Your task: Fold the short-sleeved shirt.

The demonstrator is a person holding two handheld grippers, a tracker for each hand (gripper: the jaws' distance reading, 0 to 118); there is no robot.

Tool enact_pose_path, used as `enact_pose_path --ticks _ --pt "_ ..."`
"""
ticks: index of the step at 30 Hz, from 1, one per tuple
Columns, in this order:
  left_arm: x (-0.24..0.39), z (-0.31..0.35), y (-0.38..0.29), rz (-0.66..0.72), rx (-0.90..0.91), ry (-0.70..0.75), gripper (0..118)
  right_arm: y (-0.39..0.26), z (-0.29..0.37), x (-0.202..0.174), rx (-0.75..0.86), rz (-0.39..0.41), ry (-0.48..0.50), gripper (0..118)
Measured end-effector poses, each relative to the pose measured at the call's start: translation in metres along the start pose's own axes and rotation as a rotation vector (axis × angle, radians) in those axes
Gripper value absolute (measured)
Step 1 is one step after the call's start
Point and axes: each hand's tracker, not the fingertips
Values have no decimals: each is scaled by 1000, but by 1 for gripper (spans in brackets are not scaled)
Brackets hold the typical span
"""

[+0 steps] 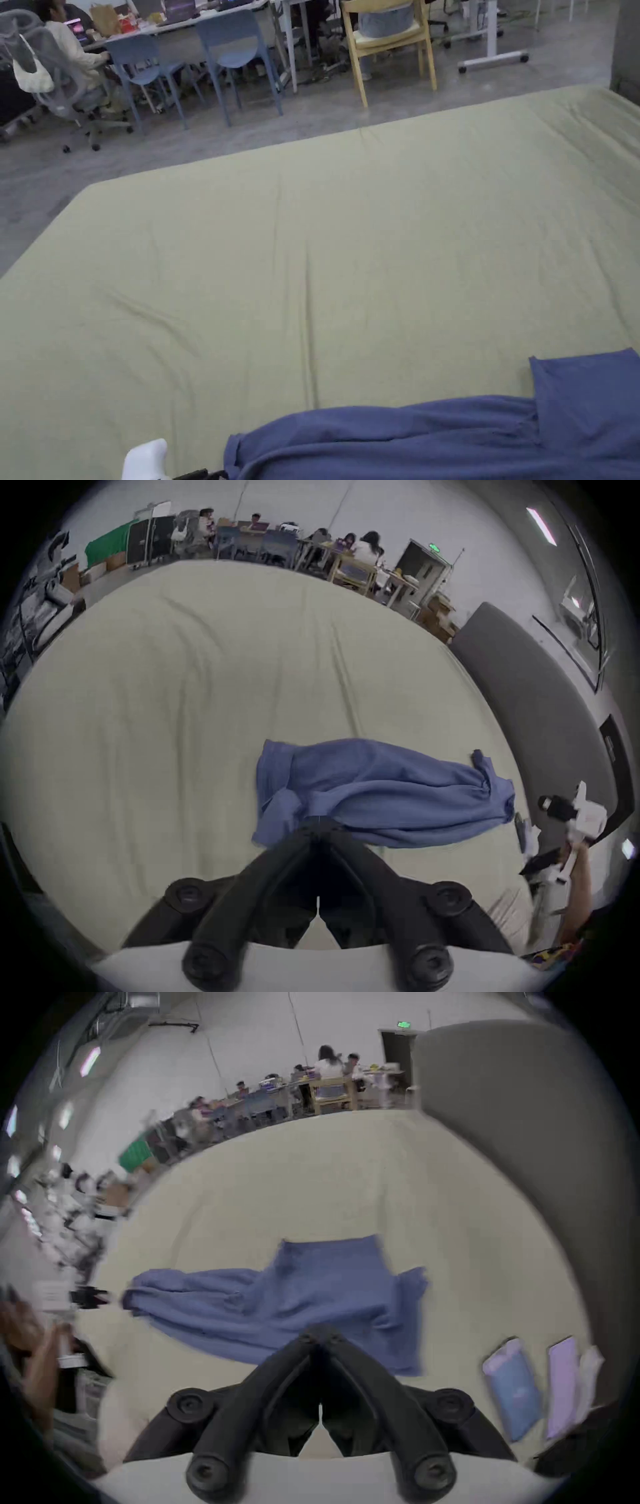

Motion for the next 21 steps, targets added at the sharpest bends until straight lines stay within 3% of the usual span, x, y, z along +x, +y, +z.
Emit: enact_pose_path --ticks 1,2,4,5,6,7,9,12,15,18,19,20,21 --pt "-10 -8 2 61 -8 -113 0 -1 0 1 -13 -40 121 2" --pt "-21 -5 6 118 14 -214 0 -3 0 -1 -2 -66 160 2" --pt "-44 -11 13 224 73 -424 0 -2 4 -7 19 -44 183 2" --pt "-53 -16 17 254 72 -489 19 0 10 -15 27 -7 191 2" --pt "-64 -14 24 267 67 -500 72 0 14 -21 30 0 221 2" --pt "-69 -25 27 262 37 -489 118 1 17 -26 37 9 241 2" --pt "-73 -53 25 266 12 -532 118 6 21 -27 38 14 309 2" --pt "-55 -61 31 301 -155 -473 118 9 28 -34 56 14 336 2" --pt "-45 -92 20 269 -147 -586 118 7 27 -37 54 -4 404 2" --pt "-37 -113 16 362 -137 -730 118 2 27 -43 42 8 427 2" --pt "-37 -117 15 376 -124 -713 118 1 26 -44 35 18 433 2" --pt "-38 -119 16 376 -109 -708 98 -1 26 -46 28 27 438 2" --pt "-42 -118 17 409 -93 -731 18 -2 25 -48 23 34 437 2"
